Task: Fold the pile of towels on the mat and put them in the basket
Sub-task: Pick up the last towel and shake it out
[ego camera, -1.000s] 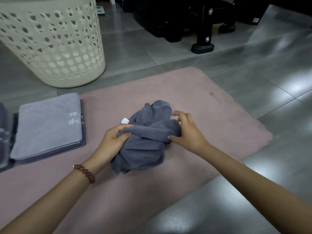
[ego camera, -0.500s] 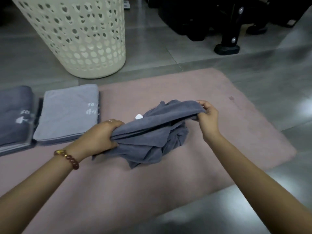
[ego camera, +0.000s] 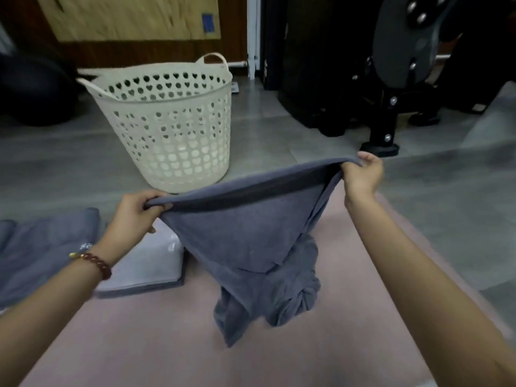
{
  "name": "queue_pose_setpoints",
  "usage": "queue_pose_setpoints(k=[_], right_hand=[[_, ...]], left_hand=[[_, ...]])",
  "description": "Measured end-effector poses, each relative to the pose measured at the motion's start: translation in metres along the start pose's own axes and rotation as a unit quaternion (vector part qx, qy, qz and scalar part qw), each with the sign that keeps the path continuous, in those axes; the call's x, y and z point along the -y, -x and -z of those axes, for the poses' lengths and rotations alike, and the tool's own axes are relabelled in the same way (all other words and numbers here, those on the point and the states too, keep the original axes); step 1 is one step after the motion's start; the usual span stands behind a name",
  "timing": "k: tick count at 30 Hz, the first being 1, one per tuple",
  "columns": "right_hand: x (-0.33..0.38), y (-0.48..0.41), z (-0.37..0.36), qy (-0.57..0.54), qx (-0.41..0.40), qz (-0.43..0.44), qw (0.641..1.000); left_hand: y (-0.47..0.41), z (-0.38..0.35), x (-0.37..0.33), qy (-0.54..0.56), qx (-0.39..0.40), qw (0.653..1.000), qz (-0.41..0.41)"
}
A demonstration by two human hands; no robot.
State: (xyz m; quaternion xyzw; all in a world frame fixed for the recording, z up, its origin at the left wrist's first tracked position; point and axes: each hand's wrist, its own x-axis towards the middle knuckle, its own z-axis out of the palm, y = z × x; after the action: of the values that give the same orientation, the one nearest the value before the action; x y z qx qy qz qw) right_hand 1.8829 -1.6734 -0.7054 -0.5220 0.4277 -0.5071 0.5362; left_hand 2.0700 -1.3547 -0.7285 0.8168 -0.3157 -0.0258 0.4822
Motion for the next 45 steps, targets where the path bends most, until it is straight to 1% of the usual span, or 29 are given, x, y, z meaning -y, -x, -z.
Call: queue_pose_setpoints(k=[1,3,5,6,8,10,12,13,15,18,20,21,22,23,24,25,26,27,28,29,31,34,37,39,41,43,45], right_hand=[[0.014,-0.007,-0.006,0.009,0.001,0.003,1.0],[0.045,-0.017,-0.016,0.016,0.003,0.016,1.0],[0.082,-0.027,-0.027,-0.021,0.019,0.023,0.999],[0.104,-0.031,-0.033,-0.047,0.03,0.026,0.998],[0.155,-0.039,-0.043,-0.061,0.04,0.051,0.996],[0.212,-0.048,-0.051,-0.074,0.033,0.083,0.993],[0.271,-0.058,-0.058,-0.1,0.037,0.098,0.989],[0.3,-0.063,-0.061,-0.09,0.042,0.113,0.989],[0.355,-0.069,-0.066,-0.026,0.058,0.176,0.982],[0.426,-0.077,-0.065,0.094,0.06,0.266,0.958],[0.462,-0.09,-0.066,0.166,0.038,0.268,0.948],[0.479,-0.097,-0.067,0.171,0.019,0.258,0.951],[0.496,-0.101,-0.068,0.161,0.008,0.245,0.956],[0.514,-0.104,-0.07,0.11,0.02,0.227,0.967],[0.531,-0.106,-0.074,0.035,0.058,0.204,0.977],[0.546,-0.107,-0.077,-0.048,0.11,0.177,0.977],[0.562,-0.108,-0.078,-0.111,0.155,0.159,0.969],[0.575,-0.109,-0.079,-0.156,0.178,0.154,0.959],[0.586,-0.11,-0.08,-0.202,0.183,0.155,0.95],[0.596,-0.109,-0.079,-0.242,0.186,0.161,0.939],[0.615,-0.108,-0.081,-0.277,0.196,0.195,0.92],[0.641,-0.106,-0.078,-0.309,0.203,0.249,0.895],[0.644,-0.109,-0.07,-0.295,0.196,0.281,0.892],[0.621,-0.106,-0.058,-0.286,0.192,0.282,0.895],[0.58,-0.099,-0.042,-0.296,0.199,0.263,0.896],[0.522,-0.091,-0.025,-0.29,0.19,0.232,0.909],[0.455,-0.082,-0.009,-0.228,0.153,0.219,0.936]], left_hand=[[-0.011,0.006,-0.013,0.019,-0.026,0.999,-0.004],[-0.034,0.02,-0.042,0.1,-0.083,0.991,0.016],[-0.06,0.039,-0.073,0.199,-0.14,0.969,0.048],[-0.073,0.049,-0.089,0.224,-0.155,0.961,0.051],[-0.1,0.073,-0.125,0.229,-0.173,0.957,0.033],[-0.123,0.102,-0.168,0.223,-0.199,0.954,0.006],[-0.145,0.132,-0.216,0.219,-0.231,0.947,-0.032],[-0.155,0.146,-0.241,0.218,-0.245,0.943,-0.055],[-0.175,0.175,-0.289,0.225,-0.273,0.93,-0.096],[-0.203,0.209,-0.351,0.268,-0.297,0.909,-0.115],[-0.218,0.226,-0.384,0.302,-0.293,0.899,-0.119],[-0.225,0.232,-0.401,0.31,-0.29,0.897,-0.124],[-0.231,0.238,-0.417,0.314,-0.291,0.894,-0.132],[-0.237,0.245,-0.434,0.319,-0.299,0.888,-0.144],[-0.24,0.252,-0.449,0.318,-0.309,0.882,-0.157],[-0.244,0.258,-0.463,0.311,-0.316,0.879,-0.174],[-0.25,0.264,-0.478,0.296,-0.322,0.879,-0.188],[-0.254,0.268,-0.489,0.279,-0.331,0.88,-0.196],[-0.256,0.27,-0.499,0.265,-0.334,0.883,-0.197],[-0.259,0.271,-0.508,0.26,-0.333,0.884,-0.2],[-0.26,0.273,-0.524,0.265,-0.331,0.881,-0.209],[-0.249,0.276,-0.552,0.293,-0.344,0.861,-0.233],[-0.239,0.268,-0.555,0.357,-0.326,0.843,-0.237],[-0.232,0.251,-0.533,0.394,-0.296,0.843,-0.217],[-0.221,0.226,-0.496,0.408,-0.269,0.853,-0.185],[-0.201,0.195,-0.454,0.386,-0.25,0.874,-0.16],[-0.177,0.162,-0.412,0.328,-0.243,0.902,-0.139]])
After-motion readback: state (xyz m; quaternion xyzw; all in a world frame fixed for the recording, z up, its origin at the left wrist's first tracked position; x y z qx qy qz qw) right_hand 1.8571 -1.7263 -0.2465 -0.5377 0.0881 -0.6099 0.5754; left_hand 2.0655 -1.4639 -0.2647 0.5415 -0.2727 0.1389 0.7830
